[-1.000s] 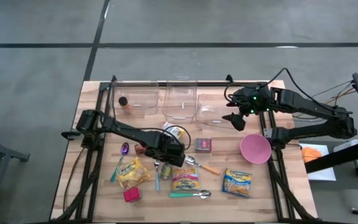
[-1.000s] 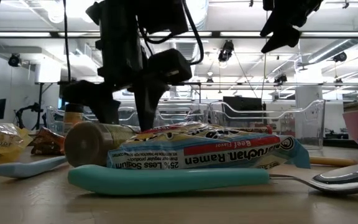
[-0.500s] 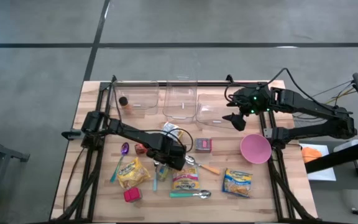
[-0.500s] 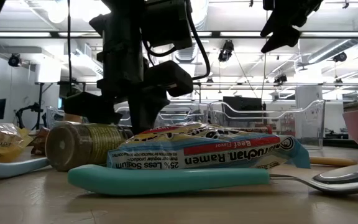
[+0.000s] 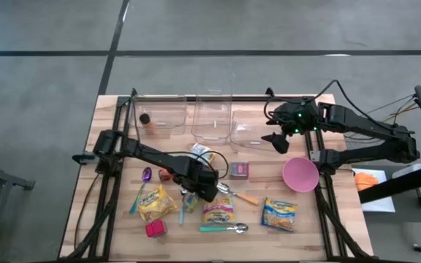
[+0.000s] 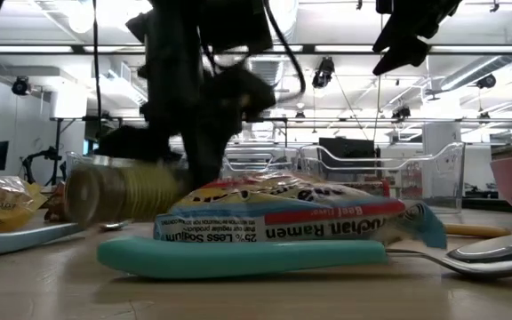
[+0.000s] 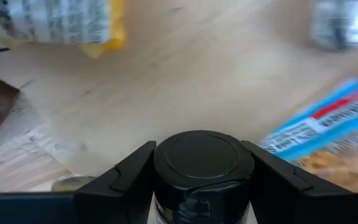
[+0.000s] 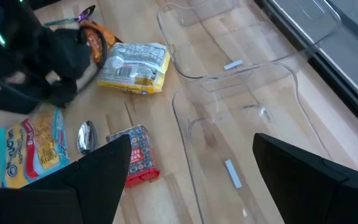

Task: Pick & Place Food Item
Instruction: Put the black seasoning bottle into the left transparent bin

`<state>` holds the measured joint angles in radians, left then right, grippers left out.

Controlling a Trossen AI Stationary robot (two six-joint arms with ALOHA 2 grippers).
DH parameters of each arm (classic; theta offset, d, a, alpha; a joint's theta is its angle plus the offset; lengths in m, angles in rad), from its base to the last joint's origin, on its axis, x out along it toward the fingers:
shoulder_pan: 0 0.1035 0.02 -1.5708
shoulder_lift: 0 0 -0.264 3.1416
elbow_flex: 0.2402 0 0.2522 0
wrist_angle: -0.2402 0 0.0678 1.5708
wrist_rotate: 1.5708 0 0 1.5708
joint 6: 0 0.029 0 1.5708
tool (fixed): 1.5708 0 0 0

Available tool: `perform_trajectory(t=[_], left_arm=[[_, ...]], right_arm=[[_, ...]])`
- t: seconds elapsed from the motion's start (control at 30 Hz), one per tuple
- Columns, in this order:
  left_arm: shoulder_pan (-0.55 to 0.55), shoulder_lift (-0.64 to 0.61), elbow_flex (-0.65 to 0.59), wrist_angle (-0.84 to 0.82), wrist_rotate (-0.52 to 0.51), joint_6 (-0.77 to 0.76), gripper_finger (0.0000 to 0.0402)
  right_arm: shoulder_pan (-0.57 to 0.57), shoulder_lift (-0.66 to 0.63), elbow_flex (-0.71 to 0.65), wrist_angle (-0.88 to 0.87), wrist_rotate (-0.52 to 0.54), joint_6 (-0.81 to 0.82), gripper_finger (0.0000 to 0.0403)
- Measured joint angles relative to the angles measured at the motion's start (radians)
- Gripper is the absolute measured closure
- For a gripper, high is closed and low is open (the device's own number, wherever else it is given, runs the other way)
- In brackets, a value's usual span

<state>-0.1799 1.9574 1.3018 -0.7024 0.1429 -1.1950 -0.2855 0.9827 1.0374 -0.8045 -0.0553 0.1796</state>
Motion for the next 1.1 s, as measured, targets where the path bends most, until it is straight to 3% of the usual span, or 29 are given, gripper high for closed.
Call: perform_trajectory(t=[0.4,0.6,0.83,1.1], left_arm=[[0.05,-0.237,0.0,0.057,0.02,0.293,0.0195],[0.147,-0.362,0.0,0.227,0.159,0.4,0.0195],[0.203,-0.42,0.002,0.488,0.386,0.525,0.0195],[0.208,-0.406,0.002,0.564,0.458,0.598,0.0195]], right_arm=[[0.023,-0.007,0.028,0.032,-0.192,-0.318,0.0072],[0.125,-0.005,0.084,0.166,-0.193,-0.534,0.0072],[0.265,0.029,0.161,0.257,-0.193,-0.59,0.0072],[0.358,0.178,0.247,0.257,-0.2,-0.577,0.0072]])
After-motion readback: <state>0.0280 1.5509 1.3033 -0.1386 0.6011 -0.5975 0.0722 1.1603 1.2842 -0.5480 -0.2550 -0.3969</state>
